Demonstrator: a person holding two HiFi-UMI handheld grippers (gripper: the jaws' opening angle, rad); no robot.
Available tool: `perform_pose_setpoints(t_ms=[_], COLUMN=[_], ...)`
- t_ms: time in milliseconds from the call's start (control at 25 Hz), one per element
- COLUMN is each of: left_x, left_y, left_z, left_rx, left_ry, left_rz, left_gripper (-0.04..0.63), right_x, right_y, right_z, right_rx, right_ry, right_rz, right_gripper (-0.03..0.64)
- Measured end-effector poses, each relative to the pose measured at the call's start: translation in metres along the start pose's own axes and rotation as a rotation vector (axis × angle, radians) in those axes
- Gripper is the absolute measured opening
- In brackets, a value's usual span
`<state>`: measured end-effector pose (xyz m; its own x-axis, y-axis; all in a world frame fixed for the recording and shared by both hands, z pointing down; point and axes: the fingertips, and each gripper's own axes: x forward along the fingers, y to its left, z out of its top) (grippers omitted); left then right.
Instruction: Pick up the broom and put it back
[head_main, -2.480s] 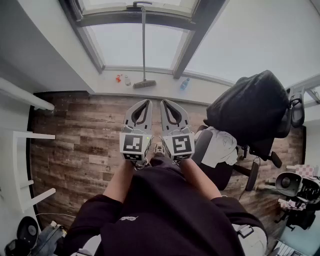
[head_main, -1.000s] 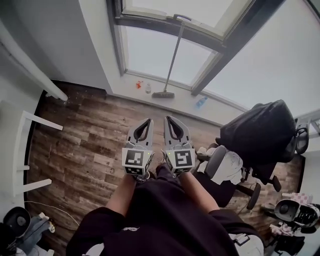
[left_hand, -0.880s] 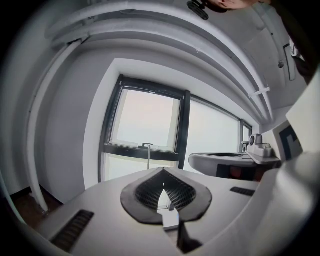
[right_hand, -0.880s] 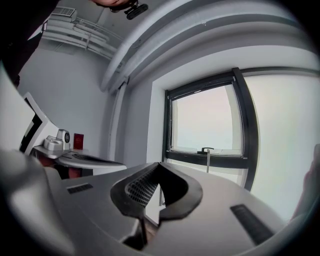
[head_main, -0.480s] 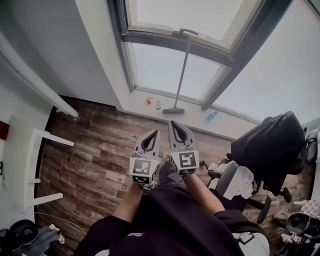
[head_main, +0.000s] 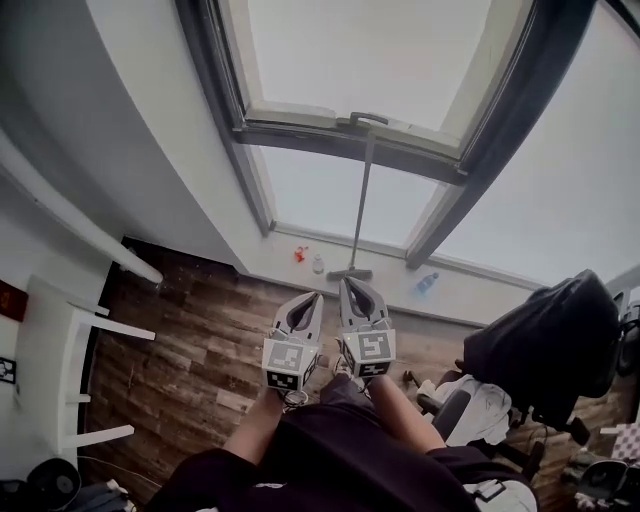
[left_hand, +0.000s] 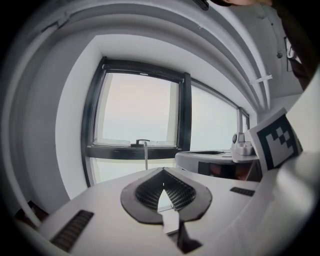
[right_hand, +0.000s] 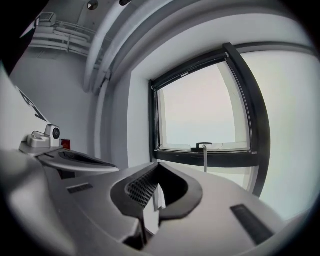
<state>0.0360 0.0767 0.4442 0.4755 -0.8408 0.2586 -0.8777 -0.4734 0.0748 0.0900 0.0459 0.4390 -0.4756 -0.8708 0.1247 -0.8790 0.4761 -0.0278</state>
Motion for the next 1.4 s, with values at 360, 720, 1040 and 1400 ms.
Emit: perform_pose_setpoints(t_ms=[360,720,1040,1400], left_x=[0.099,0.151,0.211,0.258], left_y=[-0.004,0.028,0.079,0.110], left_z=[0.004,-0.020,-0.038,-0.065], left_rx=[-0.006,-0.051,-0.103,-0.105], left_ry=[0.058,0.127,0.182,0.272], left_rz=[-0.032,0.007,-0.039,-0.095], left_gripper=[0.002,0.002,0.002,0.002], right_x=[0.044,0.094,0.159,0.243], right_y=[-0.080,-0.128,-0.146,-0.195], right_z=[-0.007,-0.059,-0.084,-0.148], right_rx=[-0.016,0.020,0.021,-0.034], right_ry=[0.010,0.094,0.168,0.255], right_rz=[-0.028,-0.037,-0.108,-0.181], right_gripper=[0.021,0.021,0.021,0.026])
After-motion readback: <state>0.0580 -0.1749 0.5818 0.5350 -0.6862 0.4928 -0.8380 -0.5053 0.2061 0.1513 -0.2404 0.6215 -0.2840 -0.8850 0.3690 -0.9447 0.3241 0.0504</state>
